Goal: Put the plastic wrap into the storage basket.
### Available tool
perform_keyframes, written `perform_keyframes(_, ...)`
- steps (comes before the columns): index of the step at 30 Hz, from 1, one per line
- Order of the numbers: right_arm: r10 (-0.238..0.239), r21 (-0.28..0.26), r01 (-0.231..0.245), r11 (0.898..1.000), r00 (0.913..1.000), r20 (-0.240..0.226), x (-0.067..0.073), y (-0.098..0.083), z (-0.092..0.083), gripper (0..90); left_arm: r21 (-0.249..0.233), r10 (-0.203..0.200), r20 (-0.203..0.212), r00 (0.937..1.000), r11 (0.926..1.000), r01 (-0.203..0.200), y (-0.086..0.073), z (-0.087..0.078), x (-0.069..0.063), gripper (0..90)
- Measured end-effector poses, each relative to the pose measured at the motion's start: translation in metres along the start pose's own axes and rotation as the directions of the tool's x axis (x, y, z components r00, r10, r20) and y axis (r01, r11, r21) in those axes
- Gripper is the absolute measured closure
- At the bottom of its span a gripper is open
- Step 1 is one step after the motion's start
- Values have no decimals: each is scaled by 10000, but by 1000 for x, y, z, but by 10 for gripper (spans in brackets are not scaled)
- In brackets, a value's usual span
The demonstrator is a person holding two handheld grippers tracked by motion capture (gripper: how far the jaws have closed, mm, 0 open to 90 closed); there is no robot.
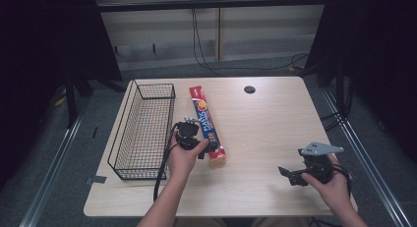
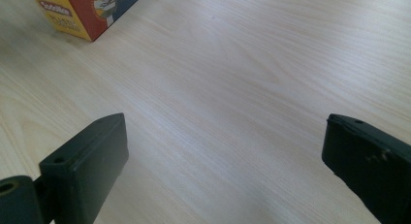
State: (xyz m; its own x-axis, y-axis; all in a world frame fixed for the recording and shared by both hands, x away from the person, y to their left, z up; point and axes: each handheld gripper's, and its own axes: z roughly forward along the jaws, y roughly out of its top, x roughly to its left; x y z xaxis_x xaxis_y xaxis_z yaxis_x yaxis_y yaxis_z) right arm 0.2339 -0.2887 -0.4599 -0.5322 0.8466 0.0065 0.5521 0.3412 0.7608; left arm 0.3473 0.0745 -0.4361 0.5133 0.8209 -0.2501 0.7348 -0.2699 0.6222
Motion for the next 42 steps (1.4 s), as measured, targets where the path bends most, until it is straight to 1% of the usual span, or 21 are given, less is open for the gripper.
perform_keyframes(7, -76, -113, 76, 9999, 10000, -51, -1, 4, 4, 27, -108, -335, -83, 9994, 9994, 335, 8, 4, -7, 23)
perform_keyframes(8, -95, -161, 94, 9998, 9999, -41, -1, 5, 4, 27, -57, -277, -137, 9995, 9996, 276, 9, 5, -7, 21)
perform_keyframes(10, -38, -186, 36, 9998, 9999, -109, -2, 6, 5, 27, -140, -506, -137, 9986, 9986, 504, 13, 8, -8, 19)
perform_keyframes(11, -30, -187, 28, 9998, 9999, -97, -2, 7, 6, 28, -140, -506, -137, 9986, 9986, 504, 13, 8, -8, 19)
perform_keyframes(12, -14, -191, 12, 9998, 9999, -130, -2, 7, 6, 28, -225, -721, -143, 9973, 9972, 718, 15, 12, -7, 18)
perform_keyframes(13, -14, -191, 12, 9998, 9999, -130, -2, 7, 6, 28, -225, -721, -143, 9973, 9972, 718, 15, 12, -7, 18)
perform_keyframes(16, -87, -244, 84, 9997, 9999, -117, -1, 10, 8, 30, -338, -1085, -515, 9928, 9937, 1069, 20, 18, -3, 18)
perform_keyframes(19, -157, -200, 154, 9997, 9998, -122, 0, 11, 10, 32, -388, -1295, -670, 9893, 9911, 1272, 25, 20, -2, 18)
perform_keyframes(23, -228, -155, 227, 9996, 9997, -93, 1, 12, 11, 33, -473, -1357, -1064, 9850, 9902, 1313, 31, 22, -1, 24)
perform_keyframes(24, -208, -172, 207, 9996, 9998, -62, 2, 12, 11, 33, -649, -1506, -1078, 9827, 9874, 1442, 32, 24, -1, 28)
perform_keyframes(25, -208, -172, 207, 9996, 9998, -62, 2, 12, 11, 33, -649, -1506, -1078, 9827, 9874, 1442, 32, 24, -1, 35)
perform_keyframes(26, -187, -199, 185, 9996, 9998, -113, 2, 13, 11, 35, -734, -1689, -1195, 9784, 9842, 1609, 33, 27, 1, 38)
perform_keyframes(30, -248, -153, 246, 9996, 9997, -91, 2, 13, 12, 37, -744, -1783, -1390, 9741, 9828, 1693, 34, 33, 5, 45)
perform_keyframes(31, -327, -82, 327, 9994, 9994, -58, 3, 13, 12, 38, -841, -1938, -1426, 9706, 9795, 1832, 35, 36, 7, 51)
perform_keyframes(33, -345, -84, 344, 9994, 9994, -64, 3, 12, 12, 38, -850, -2022, -1607, 9661, 9780, 1906, 36, 38, 10, 57)
perform_keyframes(34, -335, -101, 334, 9994, 9994, -40, 3, 12, 12, 39, -887, -2149, -1726, 9612, 9753, 2022, 36, 40, 12, 63)
perform_keyframes(36, -218, -156, 216, 9996, 9996, -159, 3, 12, 11, 40, -820, -2168, -1702, 9613, 9752, 2055, 37, 44, 14, 64)
perform_keyframes(38, -195, -191, 192, 9996, 9996, -183, 4, 12, 10, 40, -897, -2257, -1762, 9581, 9730, 2127, 38, 47, 16, 70)
perform_keyframes(39, -204, -194, 201, 9996, 9997, -163, 4, 12, 10, 40, -875, -2224, -1764, 9589, 9738, 2098, 38, 49, 16, 76)
perform_keyframes(40, -226, -210, 222, 9995, 9996, -147, 4, 12, 10, 40, -953, -2355, -1810, 9549, 9705, 2212, 38, 52, 17, 87)
perform_keyframes(42, -215, -156, 214, 9997, 9997, -100, 3, 12, 10, 41, -869, -2344, -1913, 9531, 9713, 2214, 39, 55, 18, 91)
